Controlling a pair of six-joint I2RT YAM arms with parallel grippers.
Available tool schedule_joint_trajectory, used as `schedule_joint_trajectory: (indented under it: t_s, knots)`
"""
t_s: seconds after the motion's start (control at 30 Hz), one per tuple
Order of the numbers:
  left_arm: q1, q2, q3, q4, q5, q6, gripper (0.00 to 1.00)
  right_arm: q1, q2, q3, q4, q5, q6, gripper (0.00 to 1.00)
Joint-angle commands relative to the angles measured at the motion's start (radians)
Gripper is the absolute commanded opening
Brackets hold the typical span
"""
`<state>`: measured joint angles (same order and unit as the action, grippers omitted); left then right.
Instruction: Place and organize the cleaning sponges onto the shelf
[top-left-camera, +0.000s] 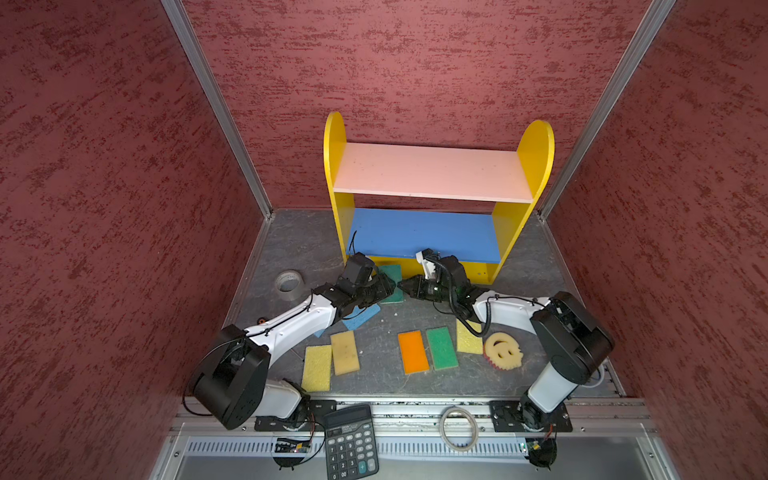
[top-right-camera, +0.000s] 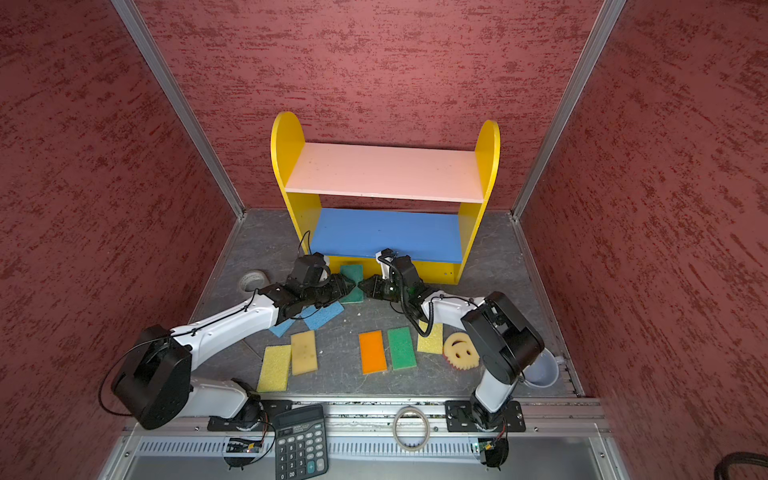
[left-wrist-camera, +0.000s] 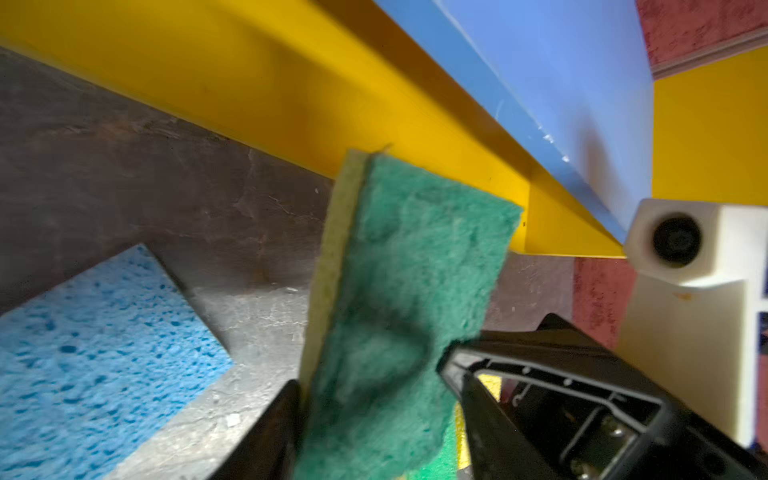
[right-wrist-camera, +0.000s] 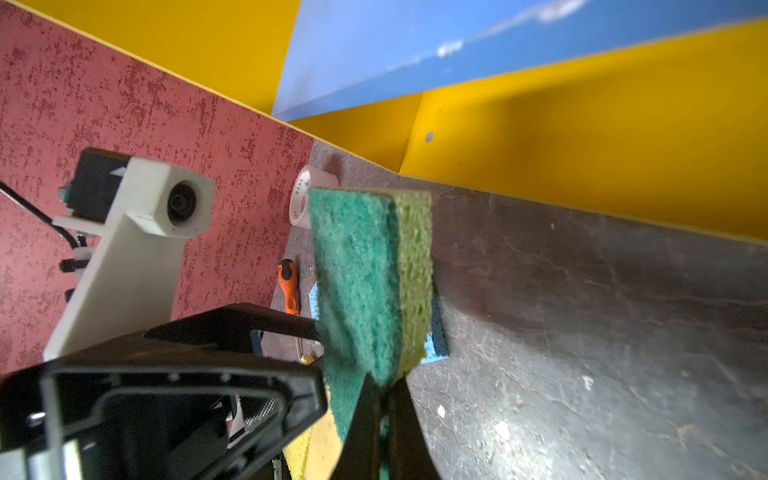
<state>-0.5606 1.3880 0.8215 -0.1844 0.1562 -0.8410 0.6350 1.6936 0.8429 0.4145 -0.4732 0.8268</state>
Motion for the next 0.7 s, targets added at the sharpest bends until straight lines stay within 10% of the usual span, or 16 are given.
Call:
schedule_joint_trajectory:
  t_s: [0.0,0.17,0.37,0.57,0.67]
  knots:
    - [0.003,-0.019,0.021,0.056,0.052,0.010,0.43,0.020,0.007,0.023,0.082,-0.074,0.036,0.00]
    - [0.030,-0.029,0.017,0.073,0.072,0.003,0.42,0.020,0.021,0.025,0.141,-0.113,0.073,0.00]
    - [0.040,-0.035,0.024,0.037,0.053,0.024,0.67,0.020,0.047,0.029,0.232,-0.146,0.125,0.00]
    - [0.064,-0.072,0.010,-0.008,0.032,0.057,0.66,0.019,0.053,0.032,0.252,-0.164,0.133,0.00]
    - [0.082,-0.092,-0.001,0.038,0.057,0.036,0.50,0.020,0.066,0.030,0.259,-0.175,0.140,0.00]
